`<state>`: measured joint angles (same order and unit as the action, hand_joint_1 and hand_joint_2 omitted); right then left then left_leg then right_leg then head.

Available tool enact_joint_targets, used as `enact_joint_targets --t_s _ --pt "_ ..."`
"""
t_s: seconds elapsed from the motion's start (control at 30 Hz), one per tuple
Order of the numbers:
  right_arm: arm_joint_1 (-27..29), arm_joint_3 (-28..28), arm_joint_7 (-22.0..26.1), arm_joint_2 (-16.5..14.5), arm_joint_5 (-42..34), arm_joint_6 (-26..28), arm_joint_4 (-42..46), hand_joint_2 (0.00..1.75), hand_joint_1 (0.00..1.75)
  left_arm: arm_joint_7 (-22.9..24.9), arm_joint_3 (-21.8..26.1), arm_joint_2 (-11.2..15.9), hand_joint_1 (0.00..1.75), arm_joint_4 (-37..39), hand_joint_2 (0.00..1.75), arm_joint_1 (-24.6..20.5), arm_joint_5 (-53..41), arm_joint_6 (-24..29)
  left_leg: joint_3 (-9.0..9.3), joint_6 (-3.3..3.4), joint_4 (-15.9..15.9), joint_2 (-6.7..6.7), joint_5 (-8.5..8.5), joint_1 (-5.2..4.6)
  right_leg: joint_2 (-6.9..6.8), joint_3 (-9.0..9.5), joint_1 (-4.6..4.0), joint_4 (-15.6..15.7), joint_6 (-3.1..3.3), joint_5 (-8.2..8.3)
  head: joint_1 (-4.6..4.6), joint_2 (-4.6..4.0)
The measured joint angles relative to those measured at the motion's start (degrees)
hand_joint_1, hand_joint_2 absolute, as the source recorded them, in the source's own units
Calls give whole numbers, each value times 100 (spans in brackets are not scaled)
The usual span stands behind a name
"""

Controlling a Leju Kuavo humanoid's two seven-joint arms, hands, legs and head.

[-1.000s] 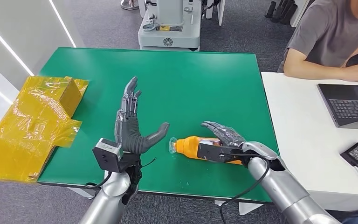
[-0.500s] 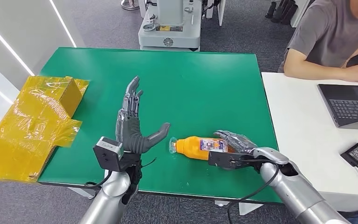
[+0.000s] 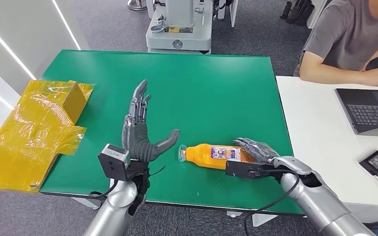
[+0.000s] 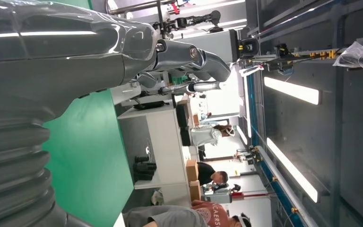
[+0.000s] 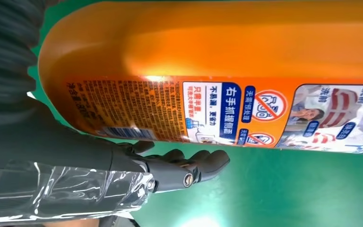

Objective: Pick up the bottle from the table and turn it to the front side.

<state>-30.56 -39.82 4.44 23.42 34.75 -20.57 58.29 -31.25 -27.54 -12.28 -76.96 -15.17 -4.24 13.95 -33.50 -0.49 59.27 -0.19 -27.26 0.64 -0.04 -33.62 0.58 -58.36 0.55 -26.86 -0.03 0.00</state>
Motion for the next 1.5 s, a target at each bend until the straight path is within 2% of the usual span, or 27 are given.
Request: enact_joint_targets --t_s 0.07,0.13,0.2,0.27,0.33,0.37,0.47,0.93,1.13,1.27,1.5 --pt "-21 0 9 8 1 7 -28 175 0 3 0 0 0 -13 175 3 -1 15 0 0 0 0 0 0 0 0 0 0 0 0 0 0" --pt "-42 -1 39 12 2 44 -62 175 70 4 0 0 0 -27 175 10 -2 38 0 0 0 0 0 0 0 0 0 0 0 0 0 0" --pt "-62 -5 90 12 9 110 -101 175 154 4 0 0 0 -43 175 24 -3 56 -1 0 0 0 0 0 0 0 0 0 0 0 0 0" --pt "-82 -10 150 12 25 209 -143 175 162 4 0 0 0 -66 175 46 -8 75 -3 0 0 0 0 0 0 0 0 0 0 0 0 0" --pt "-104 -15 202 11 42 324 -185 175 162 4 0 0 0 -95 175 71 -14 92 -4 0 0 -1 0 0 -1 0 0 0 0 0 0 0" --pt "-115 -19 219 10 45 370 -203 175 169 4 1 0 0 -109 175 82 -15 95 -4 0 0 -1 0 0 -1 0 0 0 0 0 1 0" --pt "-136 -26 258 2 49 481 -260 175 175 4 3 0 0 -131 175 106 -18 98 -5 0 0 -3 0 0 -4 0 0 0 0 0 1 0" --pt "-140 -26 422 -32 47 682 -305 175 175 -10 52 2 0 -184 175 138 -32 108 -6 0 0 -3 0 0 -4 -1 0 0 0 0 1 0" --pt "-136 -23 522 -130 103 943 -302 175 175 -18 104 2 0 -244 175 197 -38 144 -7 0 -1 -3 0 0 -4 -1 0 0 0 -1 -1 0" --pt "-88 100 558 -325 213 1614 -272 175 175 -87 132 2 0 -289 175 254 -75 207 -8 0 -1 -3 0 0 -3 -2 -2 -2 0 -1 1 0" --pt "39 753 328 -1031 227 3181 -94 175 175 -123 152 -21 0 -323 175 318 -103 291 -7 -1 -2 -3 1 2 -3 -6 -2 -3 0 -1 -2 0"
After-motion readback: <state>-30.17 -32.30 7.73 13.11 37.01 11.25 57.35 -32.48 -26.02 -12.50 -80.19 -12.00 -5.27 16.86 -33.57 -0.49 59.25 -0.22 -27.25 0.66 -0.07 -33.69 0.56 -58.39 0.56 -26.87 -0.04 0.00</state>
